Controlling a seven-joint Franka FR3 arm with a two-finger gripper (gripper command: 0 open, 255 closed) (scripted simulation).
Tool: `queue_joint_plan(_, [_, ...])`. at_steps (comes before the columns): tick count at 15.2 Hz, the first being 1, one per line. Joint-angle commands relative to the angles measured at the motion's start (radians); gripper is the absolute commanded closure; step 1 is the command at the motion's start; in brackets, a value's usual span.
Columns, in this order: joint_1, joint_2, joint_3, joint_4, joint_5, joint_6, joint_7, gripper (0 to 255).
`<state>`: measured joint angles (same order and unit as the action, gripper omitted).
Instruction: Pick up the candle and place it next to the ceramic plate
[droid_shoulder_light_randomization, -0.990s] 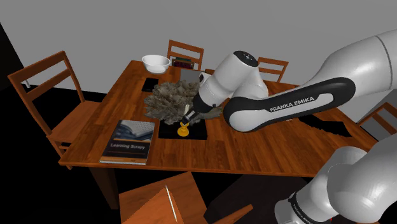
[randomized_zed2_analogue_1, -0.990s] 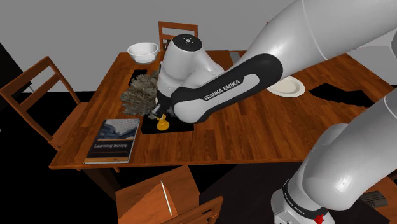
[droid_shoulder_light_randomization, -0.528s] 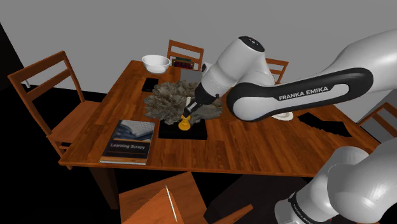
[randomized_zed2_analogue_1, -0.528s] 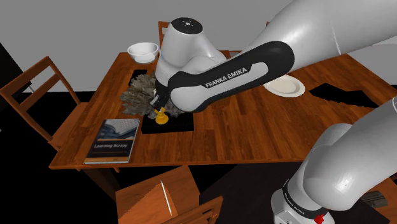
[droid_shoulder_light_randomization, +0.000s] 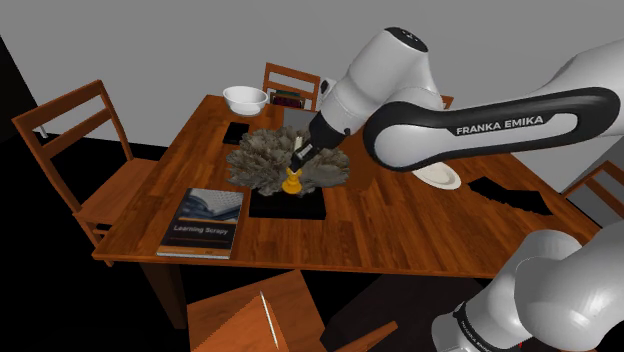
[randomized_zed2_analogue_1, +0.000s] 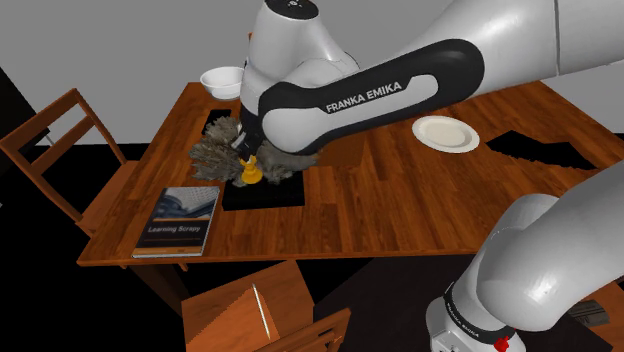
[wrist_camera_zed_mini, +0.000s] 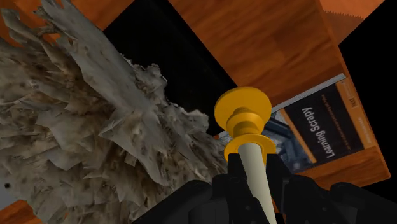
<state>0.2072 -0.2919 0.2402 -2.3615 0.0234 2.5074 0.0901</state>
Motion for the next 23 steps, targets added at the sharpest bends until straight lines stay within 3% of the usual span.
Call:
queue_joint_plan(1, [0.001,-0.009,-0.002,0.022,0.003,-0.031,-0.003,255])
queue_joint_plan(10, [0.003,-0.039,-0.012,0.114,0.010,-0.153,-0.013,255])
queue_joint_plan(16, [-0.003,-0.205,-0.126,-0.036,0.055,-0.173,-0.162,255])
queue_joint_plan(23, [-0.034,-0.375,-0.267,-0.160,0.050,-0.227,-0.325,255])
